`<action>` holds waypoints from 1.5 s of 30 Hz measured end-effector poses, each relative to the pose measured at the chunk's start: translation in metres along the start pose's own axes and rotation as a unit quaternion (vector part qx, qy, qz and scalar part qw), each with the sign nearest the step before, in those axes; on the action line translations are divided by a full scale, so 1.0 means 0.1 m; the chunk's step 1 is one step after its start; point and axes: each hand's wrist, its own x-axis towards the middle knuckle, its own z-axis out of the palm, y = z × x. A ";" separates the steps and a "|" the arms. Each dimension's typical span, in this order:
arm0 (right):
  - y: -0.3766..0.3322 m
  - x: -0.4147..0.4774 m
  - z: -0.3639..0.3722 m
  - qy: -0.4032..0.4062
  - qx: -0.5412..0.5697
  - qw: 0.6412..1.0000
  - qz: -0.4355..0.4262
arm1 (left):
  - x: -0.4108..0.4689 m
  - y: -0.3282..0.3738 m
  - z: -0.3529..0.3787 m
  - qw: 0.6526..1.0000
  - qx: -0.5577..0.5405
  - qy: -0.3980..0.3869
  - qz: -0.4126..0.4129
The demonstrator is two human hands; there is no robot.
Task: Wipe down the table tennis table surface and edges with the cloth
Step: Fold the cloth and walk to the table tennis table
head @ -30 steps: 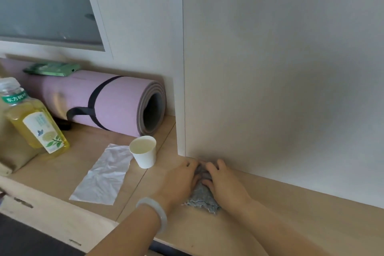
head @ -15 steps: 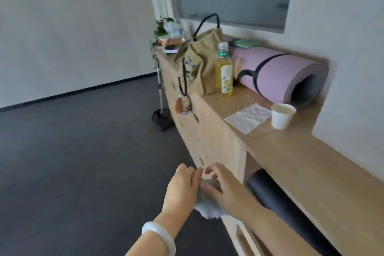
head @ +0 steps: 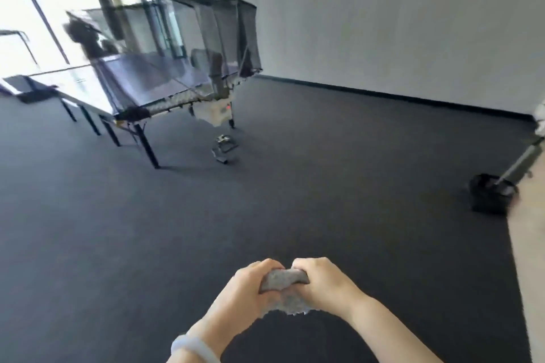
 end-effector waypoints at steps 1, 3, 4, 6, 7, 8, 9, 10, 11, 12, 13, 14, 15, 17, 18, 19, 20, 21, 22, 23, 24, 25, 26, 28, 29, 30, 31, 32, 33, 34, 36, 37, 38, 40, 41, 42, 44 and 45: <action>-0.29 0.28 0.23 -0.017 0.012 1.000 -0.015 | -0.13 -0.28 -0.31 0.999 0.011 0.027 -0.022; -0.88 0.80 0.66 -0.055 0.033 0.997 -0.045 | -0.37 -0.78 -0.91 0.994 0.034 0.079 -0.070; -1.18 1.04 0.86 -0.077 0.036 0.994 -0.061 | -0.49 -1.00 -1.19 0.989 0.043 0.102 -0.094; -1.71 1.47 1.22 -0.117 0.028 0.988 -0.094 | -0.70 -1.41 -1.66 0.979 0.050 0.141 -0.137; -1.94 1.68 1.38 -0.133 0.024 0.985 -0.108 | -0.78 -1.61 -1.86 0.974 0.055 0.160 -0.154; -2.16 1.90 1.54 -0.146 0.021 0.981 -0.122 | -0.85 -1.81 -2.05 0.967 0.061 0.180 -0.171; -2.36 2.12 1.69 -0.157 0.018 0.978 -0.135 | -0.89 -2.02 -2.21 0.960 0.063 0.200 -0.185; -2.54 2.34 1.83 -0.167 0.014 0.975 -0.148 | -0.92 -2.20 -2.37 0.953 0.059 0.219 -0.201; -2.72 2.56 1.97 -0.174 0.010 0.972 -0.160 | -0.93 -2.39 -2.53 0.946 0.053 0.238 -0.215; -2.89 2.80 2.11 -0.179 0.008 0.969 -0.170 | -0.93 -2.58 -2.70 0.939 0.050 0.254 -0.228; -3.06 3.05 2.24 -0.185 0.008 0.966 -0.180 | -0.90 -2.79 -2.89 0.933 0.053 0.266 -0.238; -3.23 3.30 2.37 -0.191 0.008 0.963 -0.189 | -0.86 -3.00 -3.10 0.928 0.058 0.274 -0.246; -3.41 3.57 2.49 -0.198 0.008 0.960 -0.197 | -0.80 -3.22 -3.33 0.924 0.064 0.280 -0.252; -3.73 4.15 2.74 -0.207 0.014 0.955 -0.210 | -0.65 -3.67 -3.81 0.919 0.069 0.286 -0.262; -3.89 4.45 2.86 -0.210 0.018 0.954 -0.214 | -0.56 -3.88 -4.05 0.916 0.070 0.288 -0.269; -4.05 4.76 2.97 -0.216 0.020 0.952 -0.215 | -0.48 -4.09 -4.29 0.914 0.068 0.288 -0.278; -4.24 5.07 3.08 -0.228 0.020 0.949 -0.216 | -0.40 -4.28 -4.54 0.910 0.064 0.289 -0.290; -4.45 5.38 3.19 -0.243 0.021 0.945 -0.218 | -0.35 -4.46 -4.78 0.906 0.059 0.290 -0.303; -4.68 5.66 3.30 -0.258 0.021 0.940 -0.221 | -0.31 -4.64 -5.03 0.900 0.055 0.293 -0.317; -4.91 5.92 3.41 -0.271 0.019 0.935 -0.226 | -0.28 -4.82 -5.27 0.893 0.048 0.301 -0.331; -5.15 6.17 3.52 -0.279 0.016 0.931 -0.233 | -0.27 -5.00 -5.52 0.884 0.035 0.313 -0.345; -5.38 6.41 3.64 -0.284 0.015 0.929 -0.239 | -0.27 -5.19 -5.76 0.877 0.018 0.325 -0.354; -5.61 6.64 3.76 -0.285 0.015 0.927 -0.244 | -0.27 -5.39 -6.00 0.870 -0.004 0.337 -0.359; -5.99 7.08 4.03 -0.285 0.014 0.926 -0.247 | -0.26 -5.77 -6.45 0.856 -0.050 0.364 -0.364; -6.16 7.30 4.17 -0.284 0.012 0.927 -0.245 | -0.24 -5.97 -6.67 0.849 -0.070 0.377 -0.363; -6.32 7.53 4.32 -0.281 0.012 0.928 -0.243 | -0.21 -6.18 -6.89 0.843 -0.087 0.388 -0.362; -6.47 7.76 4.47 -0.275 0.014 0.931 -0.240 | -0.16 -6.40 -7.11 0.837 -0.100 0.399 -0.360; -6.63 8.01 4.62 -0.268 0.015 0.934 -0.237 | -0.11 -6.64 -7.35 0.831 -0.110 0.412 -0.358; -6.79 8.26 4.78 -0.260 0.019 0.937 -0.232 | -0.06 -6.91 -7.59 0.826 -0.116 0.422 -0.356; -6.93 8.50 4.93 -0.251 0.024 0.941 -0.225 | 0.01 -7.18 -7.83 0.824 -0.119 0.426 -0.354; -7.24 9.01 5.19 -0.236 0.041 0.948 -0.210 | 0.16 -7.73 -8.35 0.827 -0.119 0.423 -0.350; -7.39 9.26 5.30 -0.225 0.051 0.953 -0.195 | 0.26 -8.00 -8.62 0.833 -0.115 0.414 -0.349; -7.54 9.50 5.38 -0.212 0.062 0.959 -0.177 | 0.38 -8.23 -8.89 0.842 -0.108 0.398 -0.347; -7.81 9.95 5.49 -0.187 0.084 0.969 -0.140 | 0.65 -8.62 -9.42 0.862 -0.090 0.369 -0.335; -7.93 10.17 5.52 -0.174 0.092 0.973 -0.120 | 0.81 -8.79 -9.66 0.872 -0.080 0.357 -0.326; -8.02 10.38 5.54 -0.159 0.099 0.977 -0.099 | 0.97 -8.94 -9.88 0.879 -0.074 0.344 -0.320; -8.17 10.80 5.55 -0.127 0.122 0.982 -0.072 | 1.35 -9.20 -10.28 0.893 -0.073 0.322 -0.307; -8.21 11.04 5.54 -0.111 0.139 0.982 -0.056 | 1.56 -9.35 -10.46 0.899 -0.074 0.314 -0.296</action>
